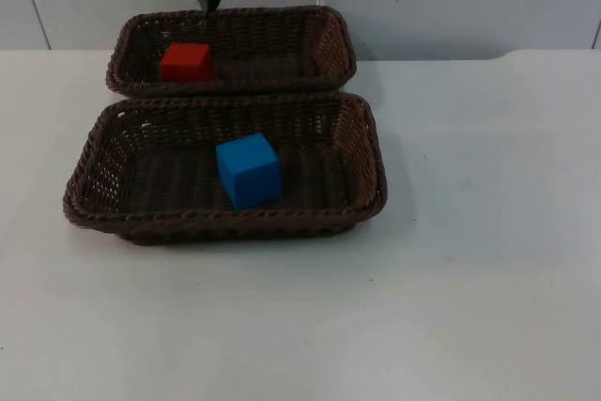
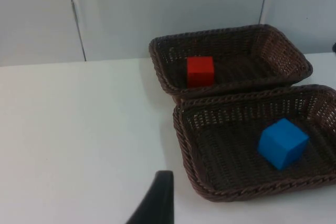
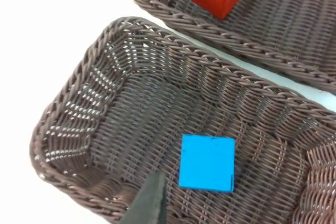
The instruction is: Pick up one cube with the left hand and place it into the upper basket. Pick up one cube with the right hand and place it into the lower basket.
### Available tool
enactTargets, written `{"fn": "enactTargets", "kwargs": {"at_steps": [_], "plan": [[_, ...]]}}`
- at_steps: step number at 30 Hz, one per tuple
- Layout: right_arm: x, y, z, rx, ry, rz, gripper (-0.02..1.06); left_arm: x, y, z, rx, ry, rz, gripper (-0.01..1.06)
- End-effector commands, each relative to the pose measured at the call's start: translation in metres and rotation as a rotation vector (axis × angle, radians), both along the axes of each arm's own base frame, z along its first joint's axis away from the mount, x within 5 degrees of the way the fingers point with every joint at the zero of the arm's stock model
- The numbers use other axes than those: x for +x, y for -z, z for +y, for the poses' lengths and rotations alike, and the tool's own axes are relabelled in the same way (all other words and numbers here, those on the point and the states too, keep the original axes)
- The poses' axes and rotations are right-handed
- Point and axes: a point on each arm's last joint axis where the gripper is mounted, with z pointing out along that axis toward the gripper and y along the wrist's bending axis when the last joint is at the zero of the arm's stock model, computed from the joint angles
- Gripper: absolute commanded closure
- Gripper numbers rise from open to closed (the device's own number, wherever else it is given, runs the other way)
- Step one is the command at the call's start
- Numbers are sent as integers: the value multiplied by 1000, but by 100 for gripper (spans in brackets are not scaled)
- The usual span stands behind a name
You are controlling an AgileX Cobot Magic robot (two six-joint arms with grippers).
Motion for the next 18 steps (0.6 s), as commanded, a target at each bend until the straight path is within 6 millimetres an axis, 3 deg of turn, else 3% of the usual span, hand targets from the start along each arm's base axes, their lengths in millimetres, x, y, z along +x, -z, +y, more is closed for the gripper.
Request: {"fn": "enactTargets", "kwargs": {"at_steps": [1,8,18], "plan": [[-14,-19,2,5,-35,-27,15,-1,1,0,0,2,-9,16],[-42,-35,12,-19,-92,-62,15,-1,1,0,1,2,-7,16],[-56,-27,0,-42,-111,-55,15,-1,1,0,4,1,-1,16]]}}
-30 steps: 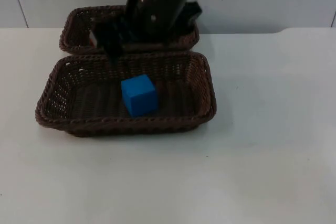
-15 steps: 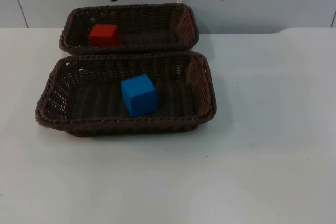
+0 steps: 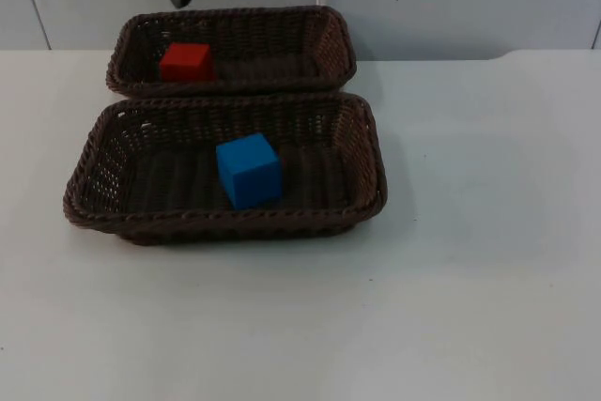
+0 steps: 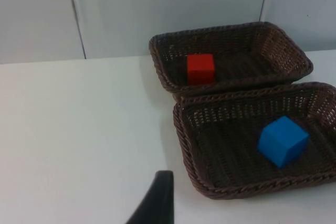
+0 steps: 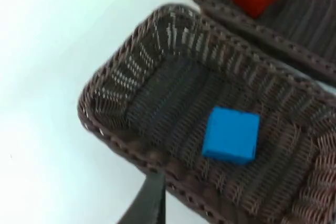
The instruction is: Pick up one cube with the left hand and place it into the upper basket. Pick up one cube with the right hand and place it into the lower basket.
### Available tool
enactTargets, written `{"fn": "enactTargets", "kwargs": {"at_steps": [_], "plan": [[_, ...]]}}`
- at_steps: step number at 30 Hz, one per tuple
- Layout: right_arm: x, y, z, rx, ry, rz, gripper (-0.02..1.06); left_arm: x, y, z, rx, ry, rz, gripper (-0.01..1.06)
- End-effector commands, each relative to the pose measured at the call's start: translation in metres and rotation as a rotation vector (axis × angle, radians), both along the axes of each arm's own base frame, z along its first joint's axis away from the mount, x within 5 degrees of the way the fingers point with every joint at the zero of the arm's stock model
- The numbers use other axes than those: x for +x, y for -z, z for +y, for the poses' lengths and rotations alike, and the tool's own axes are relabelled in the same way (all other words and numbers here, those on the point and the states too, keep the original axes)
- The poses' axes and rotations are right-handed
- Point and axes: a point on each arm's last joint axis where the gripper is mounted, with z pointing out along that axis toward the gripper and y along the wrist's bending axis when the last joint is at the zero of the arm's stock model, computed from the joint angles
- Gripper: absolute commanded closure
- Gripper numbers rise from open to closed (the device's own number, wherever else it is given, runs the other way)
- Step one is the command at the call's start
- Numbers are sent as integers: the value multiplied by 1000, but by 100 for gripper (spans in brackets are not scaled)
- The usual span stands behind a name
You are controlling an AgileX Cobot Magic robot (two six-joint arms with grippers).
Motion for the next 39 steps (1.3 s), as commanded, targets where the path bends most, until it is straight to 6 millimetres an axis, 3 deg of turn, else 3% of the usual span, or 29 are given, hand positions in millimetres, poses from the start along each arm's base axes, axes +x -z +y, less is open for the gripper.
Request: {"fn": "enactTargets", "kwargs": {"at_steps": [1,21,30,39], "plan": [[-6,-5,-6,10,-13,-27,15,-1,1,0,1,2,-6,16],[-74,-13,-89,132,-41,-71,15,-7,0,1,-6,5,-29,16],[-112,-22,-139,225,-45,-118,15,-42,1,6,-10,4,-108,16],[-137,-26,-172,267,-46,-152,15,-67,13,10,3,2,-77,16]]}}
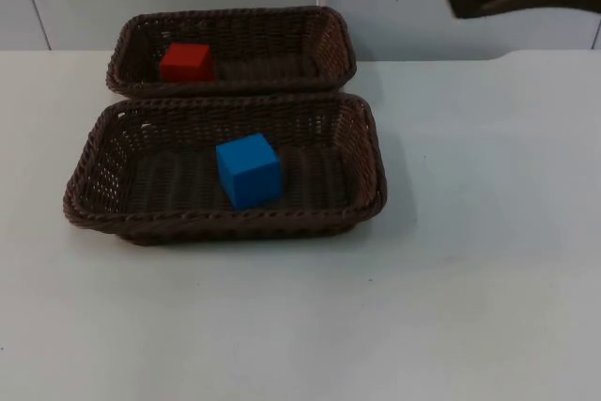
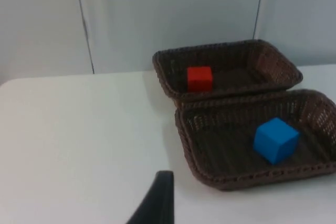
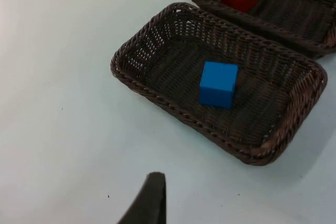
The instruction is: Pick up one cube with the left hand and place it into the upper basket. Pick up one cube with the right hand and place it into the lower basket.
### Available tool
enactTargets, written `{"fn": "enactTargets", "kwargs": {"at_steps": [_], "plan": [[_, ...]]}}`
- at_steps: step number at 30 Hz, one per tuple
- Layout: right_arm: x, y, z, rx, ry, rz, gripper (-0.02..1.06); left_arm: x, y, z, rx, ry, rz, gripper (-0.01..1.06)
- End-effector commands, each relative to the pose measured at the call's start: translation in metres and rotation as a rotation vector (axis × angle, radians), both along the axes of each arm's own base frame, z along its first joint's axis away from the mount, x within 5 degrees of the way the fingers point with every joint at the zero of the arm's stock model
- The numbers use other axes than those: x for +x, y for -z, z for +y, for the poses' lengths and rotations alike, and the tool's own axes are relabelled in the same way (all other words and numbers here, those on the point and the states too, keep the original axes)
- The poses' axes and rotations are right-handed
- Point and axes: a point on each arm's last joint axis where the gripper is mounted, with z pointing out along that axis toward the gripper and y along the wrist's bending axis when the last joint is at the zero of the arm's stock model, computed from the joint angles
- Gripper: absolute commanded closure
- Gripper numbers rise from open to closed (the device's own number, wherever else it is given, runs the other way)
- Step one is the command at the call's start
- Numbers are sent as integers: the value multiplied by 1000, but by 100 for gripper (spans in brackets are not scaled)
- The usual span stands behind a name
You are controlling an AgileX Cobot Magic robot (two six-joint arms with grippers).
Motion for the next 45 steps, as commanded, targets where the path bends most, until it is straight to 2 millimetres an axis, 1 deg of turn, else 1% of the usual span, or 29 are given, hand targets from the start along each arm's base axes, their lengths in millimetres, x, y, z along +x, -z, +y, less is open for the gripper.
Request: {"fn": "enactTargets", "kwargs": {"at_steps": [1,2,3,7,8,13,14,16,18,19,20,22,26,27,29,33,34,38,39,45], "plan": [[-5,-2,-6,18,-1,-15,15,-2,4,1,11,-1,25,16],[-8,-2,-11,25,-1,-22,15,-2,5,1,12,0,34,16],[-8,-2,-11,25,-1,-22,15,-2,5,1,12,0,34,16],[-23,-3,-30,53,-1,-47,15,-3,6,1,13,1,46,16],[-23,-3,-30,53,-1,-47,15,-3,6,1,13,1,46,16],[-40,-1,-53,76,-9,-85,15,-5,6,0,6,9,68,16],[-40,-1,-53,76,-9,-85,15,-5,6,0,6,9,68,16],[-47,1,-64,89,-7,-96,15,-8,2,0,18,15,65,16],[-55,3,-75,98,-4,-106,15,-11,2,1,71,35,74,16],[-59,4,-81,106,-1,-112,15,-12,3,0,95,45,84,16],[-59,4,-81,106,-1,-112,15,-12,3,0,95,45,84,16],[-67,6,-93,104,12,-119,15,-13,6,0,109,60,123,16],[-80,11,-117,92,41,-148,15,-12,15,-2,101,77,180,16],[-80,11,-117,92,41,-148,15,-12,15,-2,101,77,180,16],[-86,11,-127,104,50,-158,15,-10,19,-3,96,84,196,16],[-101,9,-149,145,74,-187,15,-9,19,-2,68,63,199,16],[-101,9,-149,145,74,-187,15,-9,19,-2,68,63,199,16],[-116,9,-171,180,73,-242,15,-9,19,-2,54,52,198,16],[-116,9,-171,180,73,-242,15,-9,19,-2,54,52,198,16],[-128,15,-190,159,72,-279,15,-9,20,-2,52,51,199,16]]}}
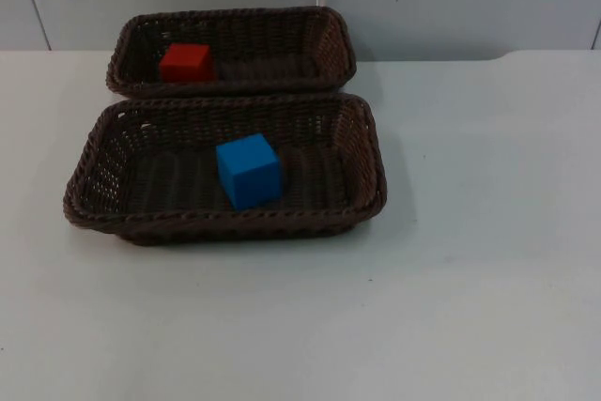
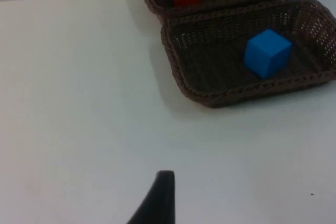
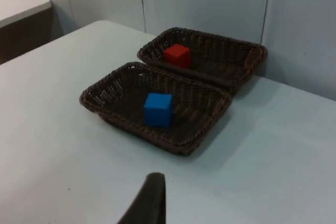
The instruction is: Pick up one cube with the left hand and place it into the upper basket. Pick up one cube with the right hand and place it into the lower basket.
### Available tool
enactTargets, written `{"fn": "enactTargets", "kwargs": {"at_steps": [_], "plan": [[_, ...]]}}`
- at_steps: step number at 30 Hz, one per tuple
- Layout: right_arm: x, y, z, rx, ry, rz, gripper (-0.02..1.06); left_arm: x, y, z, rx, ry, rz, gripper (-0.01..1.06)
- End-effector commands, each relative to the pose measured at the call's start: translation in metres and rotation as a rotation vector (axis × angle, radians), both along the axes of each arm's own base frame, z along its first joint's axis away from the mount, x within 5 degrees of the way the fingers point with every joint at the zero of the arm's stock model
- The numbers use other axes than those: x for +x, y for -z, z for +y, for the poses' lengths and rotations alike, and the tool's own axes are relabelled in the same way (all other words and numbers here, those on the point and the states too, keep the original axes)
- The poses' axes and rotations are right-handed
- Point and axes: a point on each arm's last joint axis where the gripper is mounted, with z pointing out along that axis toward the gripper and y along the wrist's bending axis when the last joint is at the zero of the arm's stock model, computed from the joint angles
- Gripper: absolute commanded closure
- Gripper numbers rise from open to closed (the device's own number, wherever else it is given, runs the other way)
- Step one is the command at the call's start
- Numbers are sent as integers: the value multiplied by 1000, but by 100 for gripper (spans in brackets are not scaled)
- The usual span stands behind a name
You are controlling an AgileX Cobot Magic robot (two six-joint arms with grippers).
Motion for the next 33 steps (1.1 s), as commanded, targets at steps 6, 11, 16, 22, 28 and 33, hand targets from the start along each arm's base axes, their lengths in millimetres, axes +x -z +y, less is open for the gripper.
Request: {"fn": "enactTargets", "kwargs": {"at_steps": [6,11,16,22,28,33], "plan": [[-7,9,-11,-11,5,-12,15,2,4,0,-6,-2,3,16],[-10,20,-11,-22,-21,20,15,2,4,-1,-7,4,-1,16],[-14,28,-9,-12,-59,56,15,3,4,-1,-8,6,-1,16],[-20,46,1,-53,-170,99,15,3,4,-1,-5,8,-1,16],[-22,48,2,-69,-200,112,15,3,4,-1,-2,13,-2,16],[-21,55,2,-104,-197,150,15,3,4,-1,-2,13,-2,16]]}}
